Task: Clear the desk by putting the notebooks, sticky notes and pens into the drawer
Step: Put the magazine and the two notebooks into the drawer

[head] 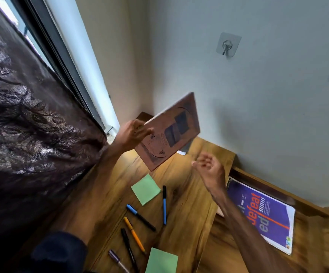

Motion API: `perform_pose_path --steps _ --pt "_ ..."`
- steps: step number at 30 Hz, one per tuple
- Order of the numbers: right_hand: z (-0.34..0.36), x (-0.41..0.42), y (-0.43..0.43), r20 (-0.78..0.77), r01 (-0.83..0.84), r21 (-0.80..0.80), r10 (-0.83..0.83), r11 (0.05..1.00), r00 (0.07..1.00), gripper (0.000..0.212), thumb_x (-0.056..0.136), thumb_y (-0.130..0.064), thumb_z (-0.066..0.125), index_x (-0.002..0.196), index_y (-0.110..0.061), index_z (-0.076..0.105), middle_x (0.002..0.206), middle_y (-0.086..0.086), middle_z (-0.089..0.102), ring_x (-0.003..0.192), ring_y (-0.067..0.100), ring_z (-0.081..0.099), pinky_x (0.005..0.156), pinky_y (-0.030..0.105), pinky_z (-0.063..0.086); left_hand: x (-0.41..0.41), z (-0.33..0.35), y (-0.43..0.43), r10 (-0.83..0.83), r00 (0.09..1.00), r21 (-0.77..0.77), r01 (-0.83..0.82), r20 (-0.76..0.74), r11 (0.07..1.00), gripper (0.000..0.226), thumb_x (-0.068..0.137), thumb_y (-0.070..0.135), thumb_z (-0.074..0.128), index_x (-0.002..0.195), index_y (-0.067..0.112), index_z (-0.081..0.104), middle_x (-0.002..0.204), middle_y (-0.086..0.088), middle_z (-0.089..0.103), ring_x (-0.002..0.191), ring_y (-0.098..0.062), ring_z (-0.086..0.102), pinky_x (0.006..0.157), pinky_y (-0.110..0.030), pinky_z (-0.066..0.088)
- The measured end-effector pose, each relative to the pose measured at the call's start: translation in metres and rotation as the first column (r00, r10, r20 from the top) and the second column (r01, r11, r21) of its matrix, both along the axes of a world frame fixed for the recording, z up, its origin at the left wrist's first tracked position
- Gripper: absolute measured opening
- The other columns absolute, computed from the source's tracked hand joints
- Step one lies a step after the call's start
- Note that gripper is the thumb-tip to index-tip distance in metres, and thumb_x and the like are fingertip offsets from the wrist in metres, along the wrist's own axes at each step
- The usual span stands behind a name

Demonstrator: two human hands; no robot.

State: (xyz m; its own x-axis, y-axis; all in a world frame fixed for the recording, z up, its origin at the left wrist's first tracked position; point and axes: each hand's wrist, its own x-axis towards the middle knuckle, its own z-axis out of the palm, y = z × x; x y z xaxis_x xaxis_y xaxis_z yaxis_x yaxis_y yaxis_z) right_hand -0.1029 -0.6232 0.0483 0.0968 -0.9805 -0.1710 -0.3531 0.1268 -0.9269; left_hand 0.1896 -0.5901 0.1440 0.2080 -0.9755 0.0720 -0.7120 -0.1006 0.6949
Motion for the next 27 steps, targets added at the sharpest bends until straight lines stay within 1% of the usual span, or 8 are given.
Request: perform_pose_path --steps 4,6,9,11,12,16,20,27 --pt "0.018 -0.035 -0.021 -0.157 0.07 -0.342 -0.131 0.937 0.979 0.109 0.067 -0.034 0.094 0.152 -0.011 0.029 0.15 0.011 0.043 0.134 0.023 0.045 0.109 0.037 0.042 -0.022 0.05 -0.001 -0.274 0.96 0.042 0.276 -0.053 0.96 0.02 0.092 0.037 0.071 0.074 0.032 0.064 0.069 0.023 0.066 0.06 -0.006 0.063 0.048 -0.022 0.045" --pt "0.024 -0.067 -0.025 -0.193 0.024 -0.354 -0.098 0.935 0.976 0.117 0.064 -0.036 0.096 0.154 -0.01 0.026 0.154 0.011 0.041 0.139 0.023 0.043 0.112 0.036 0.039 -0.033 0.06 -0.002 -0.402 0.914 0.051 0.405 -0.062 0.913 0.02 0.091 0.03 0.074 0.075 0.034 0.064 0.078 0.027 0.066 0.067 -0.009 0.065 0.052 -0.018 0.046" --pt "0.037 -0.11 -0.01 0.027 -0.161 -0.062 0.163 0.985 0.986 0.066 0.07 -0.041 0.091 0.125 -0.018 0.064 0.121 0.006 0.073 0.109 0.017 0.068 0.088 0.03 0.054 -0.05 0.063 -0.007 -0.52 0.848 0.078 0.528 -0.104 0.846 0.019 0.091 0.028 0.076 0.075 0.033 0.067 0.078 0.019 0.064 0.072 -0.011 0.064 0.057 -0.018 0.045" --pt "0.035 -0.124 0.01 0.191 -0.227 0.014 0.22 0.974 0.957 0.016 0.087 -0.02 0.077 0.102 -0.017 0.075 0.096 0.0 0.08 0.09 0.013 0.074 0.077 0.027 0.057 -0.06 0.062 -0.013 -0.556 0.826 0.077 0.562 -0.087 0.823 0.016 0.089 0.028 0.078 0.077 0.033 0.071 0.076 0.019 0.063 0.071 -0.011 0.063 0.059 -0.017 0.044" --pt "0.034 -0.128 0.021 0.234 -0.197 0.012 0.189 0.98 0.954 0.012 0.092 -0.01 0.069 0.102 -0.015 0.074 0.093 -0.004 0.08 0.086 0.01 0.074 0.075 0.025 0.058 -0.065 0.06 -0.014 -0.552 0.827 0.07 0.56 -0.102 0.826 0.011 0.087 0.027 0.081 0.08 0.03 0.073 0.076 0.019 0.065 0.07 -0.01 0.064 0.06 -0.016 0.044" --pt "0.018 -0.149 0.048 0.42 -0.041 0.161 -0.031 0.986 0.907 0.018 0.1 -0.007 0.055 0.112 -0.009 0.069 0.096 -0.002 0.08 0.084 0.01 0.074 0.068 0.022 0.06 -0.086 0.033 -0.014 -0.287 0.873 0.001 0.313 -0.395 0.95 0.027 0.081 0.029 0.084 0.106 0.02 0.077 0.097 0.002 0.074 0.09 -0.013 0.069 0.074 -0.029 0.054" --pt "-0.016 -0.19 0.067 0.538 0.152 0.357 -0.336 0.922 0.773 0.021 0.102 -0.011 0.052 0.114 -0.003 0.067 0.103 0.012 0.077 0.088 0.019 0.074 0.07 0.029 0.062 -0.134 -0.011 0.007 0.074 0.712 0.165 0.06 -0.698 0.984 0.039 0.094 0.041 0.063 0.122 0.014 0.066 0.101 0.003 0.072 0.086 -0.01 0.069 0.07 -0.025 0.055" --pt "-0.085 -0.3 0.094 0.391 0.411 0.554 -0.662 0.724 0.64 0.041 0.101 -0.027 0.057 0.134 -0.005 0.057 0.13 0.018 0.066 0.124 0.036 0.061 0.087 0.046 0.06 -0.251 -0.081 0.037 0.153 0.682 0.434 0.262 -0.715 0.862 0.043 0.108 0.038 0.039 0.126 0.007 0.063 0.123 -0.011 0.071 0.103 -0.026 0.071 0.088 -0.039 0.058"
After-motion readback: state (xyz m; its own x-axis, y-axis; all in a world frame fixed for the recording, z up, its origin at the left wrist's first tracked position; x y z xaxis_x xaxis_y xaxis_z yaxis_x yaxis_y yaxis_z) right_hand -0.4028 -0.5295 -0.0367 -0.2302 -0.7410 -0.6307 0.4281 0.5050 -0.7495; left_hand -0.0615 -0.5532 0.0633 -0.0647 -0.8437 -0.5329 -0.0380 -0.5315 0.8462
